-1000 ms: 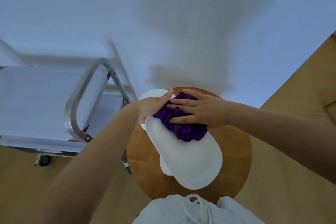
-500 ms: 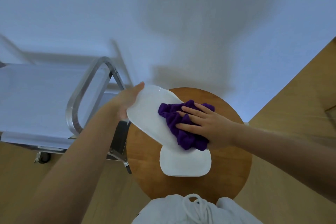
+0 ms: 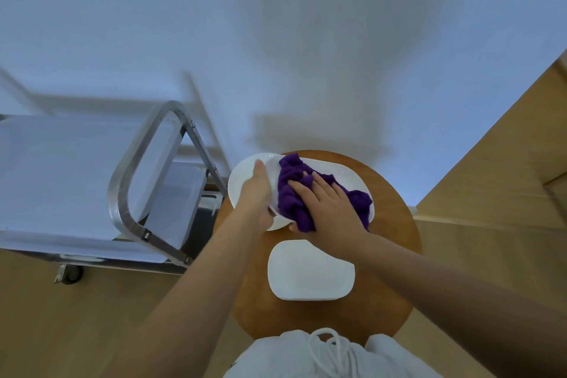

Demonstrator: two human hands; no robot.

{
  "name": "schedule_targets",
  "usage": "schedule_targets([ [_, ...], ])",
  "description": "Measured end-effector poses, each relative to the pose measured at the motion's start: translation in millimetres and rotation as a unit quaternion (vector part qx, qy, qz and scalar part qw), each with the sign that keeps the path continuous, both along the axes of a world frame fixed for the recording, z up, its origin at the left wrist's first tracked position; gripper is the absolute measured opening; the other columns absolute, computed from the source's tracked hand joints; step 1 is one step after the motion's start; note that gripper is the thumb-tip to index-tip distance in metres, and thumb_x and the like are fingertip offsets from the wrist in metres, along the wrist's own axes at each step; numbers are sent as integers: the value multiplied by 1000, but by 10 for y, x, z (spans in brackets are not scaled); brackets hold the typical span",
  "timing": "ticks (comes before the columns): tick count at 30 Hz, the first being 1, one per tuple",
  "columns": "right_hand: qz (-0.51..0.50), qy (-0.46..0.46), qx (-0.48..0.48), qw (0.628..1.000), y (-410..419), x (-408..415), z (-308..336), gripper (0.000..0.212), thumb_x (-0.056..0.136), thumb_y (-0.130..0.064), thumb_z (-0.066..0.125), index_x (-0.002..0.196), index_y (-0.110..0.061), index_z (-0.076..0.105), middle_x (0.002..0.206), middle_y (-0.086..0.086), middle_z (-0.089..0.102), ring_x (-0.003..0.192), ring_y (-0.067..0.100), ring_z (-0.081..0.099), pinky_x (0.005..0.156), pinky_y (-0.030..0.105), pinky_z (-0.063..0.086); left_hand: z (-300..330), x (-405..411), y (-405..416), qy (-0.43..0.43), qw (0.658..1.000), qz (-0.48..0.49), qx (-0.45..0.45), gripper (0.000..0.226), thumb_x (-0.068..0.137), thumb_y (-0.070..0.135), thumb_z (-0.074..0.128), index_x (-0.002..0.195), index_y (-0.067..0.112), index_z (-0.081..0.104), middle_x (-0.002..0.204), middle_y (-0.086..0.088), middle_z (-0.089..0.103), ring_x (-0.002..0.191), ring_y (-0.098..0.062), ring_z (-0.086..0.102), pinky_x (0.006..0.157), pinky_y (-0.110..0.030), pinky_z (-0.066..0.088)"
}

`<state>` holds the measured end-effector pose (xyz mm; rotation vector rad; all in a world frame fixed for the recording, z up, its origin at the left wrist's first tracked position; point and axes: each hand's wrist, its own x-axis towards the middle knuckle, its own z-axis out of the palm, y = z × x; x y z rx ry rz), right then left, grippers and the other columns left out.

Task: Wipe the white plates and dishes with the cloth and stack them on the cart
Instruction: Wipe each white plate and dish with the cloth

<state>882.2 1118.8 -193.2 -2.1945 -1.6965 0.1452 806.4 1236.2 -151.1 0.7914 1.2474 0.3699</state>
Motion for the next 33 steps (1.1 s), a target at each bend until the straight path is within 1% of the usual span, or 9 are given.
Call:
schedule_targets([
  [4, 14, 12, 31, 999, 60, -11, 131, 58, 88, -30, 62, 140, -21, 38, 136, 3, 50, 126, 22, 44, 104, 35, 37, -4, 0, -65, -36, 998, -3, -48, 38, 99, 50, 37, 97, 15, 53, 96, -10, 66, 86, -24, 65, 71, -37, 58],
  [7, -38, 203, 51, 977, -8, 72, 275, 44, 85, -33, 65, 125, -25, 48, 105, -10, 62, 93, 11, 61, 75, 21, 48, 74, -148, 43, -99, 991, -79, -47, 52, 99, 54, 34, 108, 8, 57, 84, -12, 73, 70, -24, 72, 52, -32, 57],
  [10, -154, 492, 107, 850, -29, 161, 397, 25, 82, -35, 69, 96, -35, 50, 76, -18, 65, 70, -1, 64, 52, 10, 47, 130, -203, 148, -87, 987, -130, 40, 61, 95, 62, 33, 104, 10, 63, 92, -8, 75, 78, -20, 73, 58, -31, 57],
  [14, -218, 644, 203, 704, -56, 244, 422, 34, 71, -41, 74, 98, -28, 56, 77, -13, 72, 68, 3, 68, 51, 15, 51, -6, -299, 214, 102, 946, -89, 296, 48, 92, 51, 52, 124, 14, 56, 122, -5, 62, 103, -17, 59, 83, -32, 49],
  [20, -330, 695, 252, 587, -33, 308, 313, 35, 78, -57, 61, 95, -26, 56, 68, -12, 71, 56, 4, 67, 39, 16, 47, -311, -451, -246, -219, 958, -95, -158, 64, 70, 40, 72, 128, 18, 53, 122, -14, 66, 111, -35, 63, 86, -51, 54],
  [24, -406, 644, 227, 608, -40, 248, 198, 32, 76, -64, 57, 82, -33, 50, 71, -12, 62, 52, 3, 60, 33, 14, 41, -312, -347, -285, -270, 954, -33, -127, 53, 73, 32, 71, 123, 15, 60, 118, -13, 68, 110, -32, 64, 95, -52, 49],
  [28, -448, 621, 204, 610, -147, 315, 118, 67, 65, -82, 47, 99, -25, 55, 94, -1, 63, 85, 19, 60, 66, 33, 48, -240, -428, -121, -287, 953, -65, -77, 53, 79, 44, 60, 124, 15, 59, 117, -12, 69, 102, -28, 69, 76, -43, 59],
  [31, -487, 614, 207, 586, -196, 495, 128, 71, 80, -79, 33, 121, -23, 50, 112, 3, 61, 102, 28, 57, 94, 50, 43, -216, -505, -9, -254, 962, -100, -28, 75, 75, 59, 51, 139, 19, 48, 130, -13, 61, 119, -33, 59, 97, -50, 50],
  [33, -471, 576, 197, 638, -171, 552, 176, 63, 85, -74, 31, 115, -23, 52, 108, 5, 62, 99, 29, 58, 95, 51, 44, -189, -497, 6, -207, 970, -125, -1, 80, 73, 66, 46, 139, 22, 48, 128, -11, 63, 119, -32, 58, 102, -51, 45],
])
